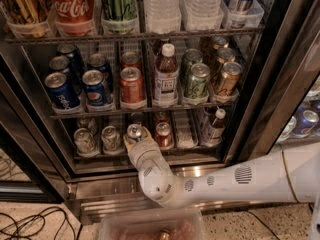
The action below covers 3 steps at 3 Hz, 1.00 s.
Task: Pick redbull can from bottom shelf of fridge
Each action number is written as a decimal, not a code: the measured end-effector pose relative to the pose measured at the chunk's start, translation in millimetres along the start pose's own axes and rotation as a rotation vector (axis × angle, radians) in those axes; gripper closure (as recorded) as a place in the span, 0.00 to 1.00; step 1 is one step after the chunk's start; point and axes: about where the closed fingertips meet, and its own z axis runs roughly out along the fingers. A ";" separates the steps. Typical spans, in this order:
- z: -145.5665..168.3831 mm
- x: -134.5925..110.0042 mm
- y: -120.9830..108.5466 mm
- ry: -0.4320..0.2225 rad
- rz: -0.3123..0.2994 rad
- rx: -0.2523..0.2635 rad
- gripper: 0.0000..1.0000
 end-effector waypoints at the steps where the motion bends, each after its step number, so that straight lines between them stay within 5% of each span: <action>1: -3.1 5.9 1.3 0.027 0.003 -0.005 1.00; 3: -4.4 8.5 1.3 0.016 -0.004 0.008 1.00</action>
Offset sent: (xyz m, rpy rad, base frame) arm -0.0118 -0.0134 0.1086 0.0418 -0.2563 0.0314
